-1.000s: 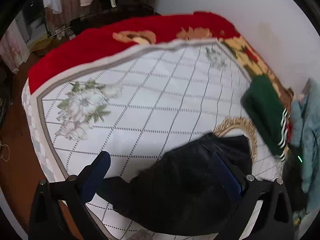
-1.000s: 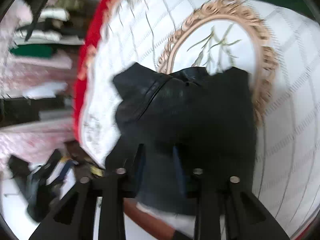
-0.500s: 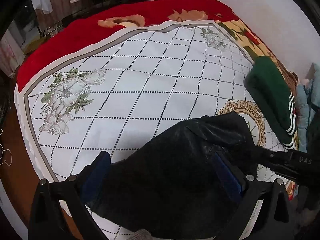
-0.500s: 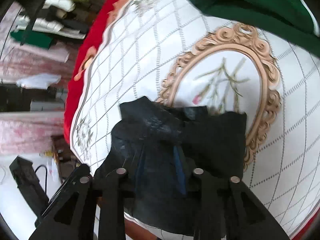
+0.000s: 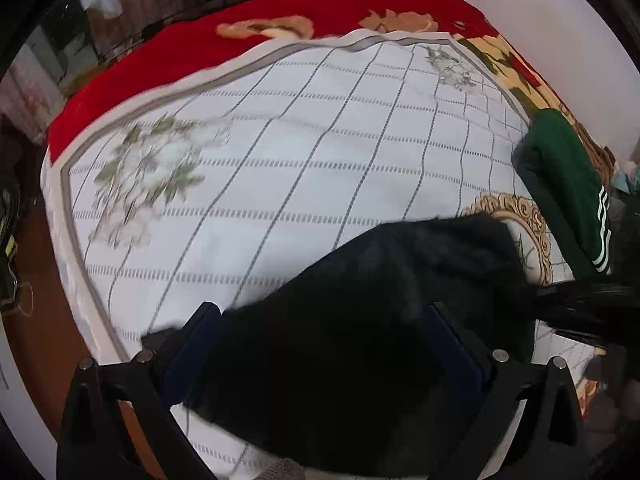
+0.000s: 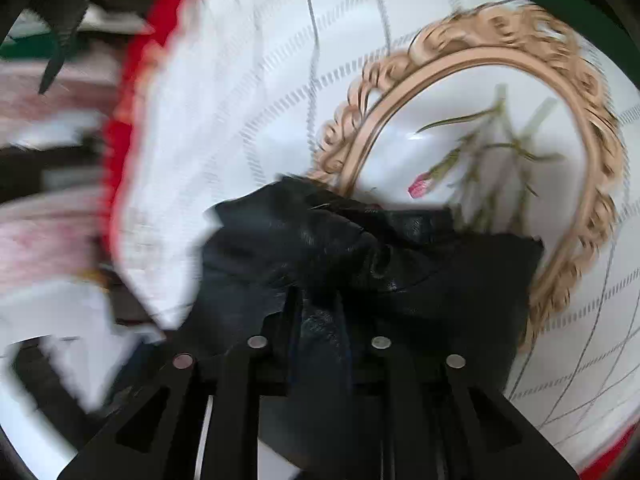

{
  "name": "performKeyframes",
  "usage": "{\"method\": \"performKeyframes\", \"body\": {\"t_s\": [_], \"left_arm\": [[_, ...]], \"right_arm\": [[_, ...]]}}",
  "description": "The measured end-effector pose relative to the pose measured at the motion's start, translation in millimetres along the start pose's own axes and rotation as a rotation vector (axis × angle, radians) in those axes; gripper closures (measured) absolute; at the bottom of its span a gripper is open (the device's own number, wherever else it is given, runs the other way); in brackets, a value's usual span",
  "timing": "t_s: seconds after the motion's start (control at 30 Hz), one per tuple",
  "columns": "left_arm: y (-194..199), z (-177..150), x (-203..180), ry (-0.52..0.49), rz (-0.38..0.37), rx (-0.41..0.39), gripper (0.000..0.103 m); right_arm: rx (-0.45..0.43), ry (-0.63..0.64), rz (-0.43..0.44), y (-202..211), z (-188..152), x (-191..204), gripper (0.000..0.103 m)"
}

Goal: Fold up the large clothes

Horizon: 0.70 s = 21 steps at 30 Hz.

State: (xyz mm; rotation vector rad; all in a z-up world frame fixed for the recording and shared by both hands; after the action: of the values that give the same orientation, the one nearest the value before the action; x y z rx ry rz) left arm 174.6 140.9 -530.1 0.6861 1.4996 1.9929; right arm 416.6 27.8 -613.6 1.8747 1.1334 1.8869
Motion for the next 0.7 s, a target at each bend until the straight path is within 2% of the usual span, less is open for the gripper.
{"method": "performKeyframes", "body": {"t_s": [0.03,0.07,0.1,0.2,0.27,0.33,0.4,0.47,0.53,0.57,0.6,0.67,0.7], "left_arm": [[1,-6,5,0.020,-0.010,0.015,0.001],[0,-14,11,0.049,-0.022,0.034,0.001],[0,-23,17,0.078,-0.033,0.057,0.001],[-10,-52,41,0.232,-0.140,0.199,0.001],[-18,-64,50,0.308,-0.183,0.250,0.001],[-33,-72,53,0.359,-0.216,0.298,0.001],[-44,-72,56,0.389,-0.233,0.305,0.001],[-54,-65,59,0.394,-0.212,0.276,0.001],[-61,-57,60,0.377,-0.180,0.248,0.001],[-63,-53,60,0.369,-0.171,0.233,0.001],[-64,-49,60,0.361,-0.161,0.216,0.001],[-66,-45,61,0.355,-0.157,0.199,0.001],[-66,-44,62,0.352,-0.157,0.191,0.001]], "right_arm": [[-0.046,0.005,0.033,17,-9,-4,0.051],[-0.115,0.007,0.055,42,-24,-12,0.022],[-0.166,0.000,0.062,60,-39,-25,0.010],[-0.182,-0.081,0.093,71,-71,-74,0.010],[-0.197,-0.129,0.185,70,-88,-112,0.010],[-0.176,-0.155,0.232,47,-93,-133,0.010],[-0.179,-0.170,0.377,30,-94,-154,0.010],[-0.150,-0.158,0.448,13,-84,-148,0.011],[-0.091,-0.121,0.438,-2,-75,-135,0.010],[-0.053,-0.110,0.473,-4,-71,-133,0.010],[-0.033,-0.130,0.556,-4,-69,-135,0.009],[-0.010,-0.189,0.821,-5,-67,-141,0.010],[-0.003,-0.185,0.887,-5,-67,-141,0.010]]}}
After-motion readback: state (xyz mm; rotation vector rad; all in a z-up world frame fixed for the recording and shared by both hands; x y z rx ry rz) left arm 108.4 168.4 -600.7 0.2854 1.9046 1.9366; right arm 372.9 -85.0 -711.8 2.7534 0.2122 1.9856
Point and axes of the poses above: each gripper's, at about its wrist camera, not at the fingertips, and y roughly against the way its jaws point, x to its left, z to its top, the point moved 1 cm from there along -y, roughly the way its jaws point, and after that the axes turned 15 degrees about z, right-handed, at the moved point
